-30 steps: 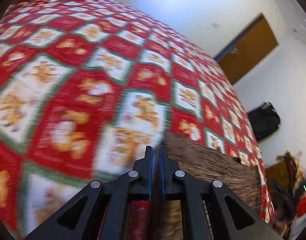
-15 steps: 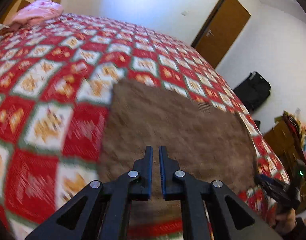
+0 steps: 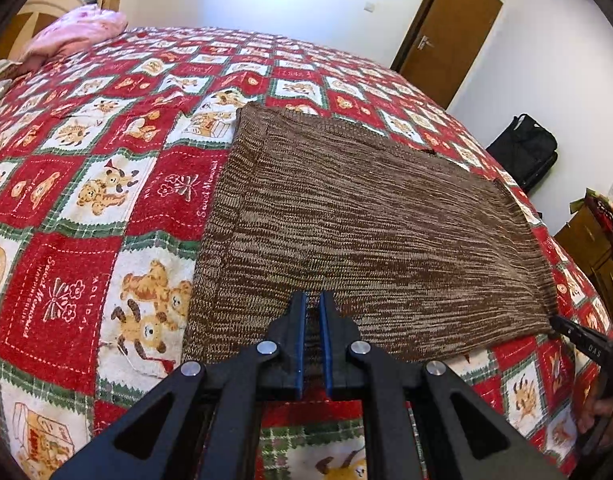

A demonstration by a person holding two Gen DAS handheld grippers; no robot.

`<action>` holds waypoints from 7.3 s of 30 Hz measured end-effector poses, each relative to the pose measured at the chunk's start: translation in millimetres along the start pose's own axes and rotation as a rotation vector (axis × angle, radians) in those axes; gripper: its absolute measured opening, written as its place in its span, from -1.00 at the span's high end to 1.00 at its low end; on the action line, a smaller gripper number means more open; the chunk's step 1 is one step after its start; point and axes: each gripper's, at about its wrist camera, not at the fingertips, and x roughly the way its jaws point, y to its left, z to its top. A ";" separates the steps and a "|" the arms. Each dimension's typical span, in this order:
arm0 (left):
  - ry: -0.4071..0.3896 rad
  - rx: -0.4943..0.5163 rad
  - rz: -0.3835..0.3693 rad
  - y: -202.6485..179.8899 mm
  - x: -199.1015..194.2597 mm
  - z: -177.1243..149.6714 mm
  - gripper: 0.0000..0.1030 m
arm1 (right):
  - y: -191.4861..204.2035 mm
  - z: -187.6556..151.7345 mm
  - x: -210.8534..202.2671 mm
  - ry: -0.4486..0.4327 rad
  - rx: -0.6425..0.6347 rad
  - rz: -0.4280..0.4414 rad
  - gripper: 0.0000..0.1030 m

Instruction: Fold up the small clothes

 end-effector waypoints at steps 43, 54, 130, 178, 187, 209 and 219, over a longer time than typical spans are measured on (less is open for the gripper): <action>-0.162 -0.541 -0.270 63.0 -28.1 -50.4 0.51 | 131.0 27.7 -49.5 -0.058 -0.136 0.331 0.06; -0.363 -0.405 -0.070 52.0 -79.1 -29.2 -0.77 | 130.5 25.0 -51.8 -0.067 -0.125 0.338 0.06; -0.356 -0.473 -0.127 60.2 -32.7 -13.9 0.81 | 283.5 169.1 124.7 0.140 -0.132 0.409 0.67; -0.053 0.302 -0.341 -197.1 38.7 -12.5 0.84 | -61.4 161.2 104.9 0.038 0.182 0.482 0.66; 0.041 0.321 -0.385 -171.6 17.5 -3.3 0.75 | -86.3 156.6 68.4 -0.056 0.225 0.265 0.08; -0.003 0.222 0.115 -71.7 19.5 9.7 -0.18 | 7.5 43.7 9.3 -0.037 -0.151 0.131 0.45; -0.033 0.247 0.191 -64.8 1.5 8.8 -0.19 | 25.8 25.5 -22.4 -0.107 -0.195 -0.023 0.57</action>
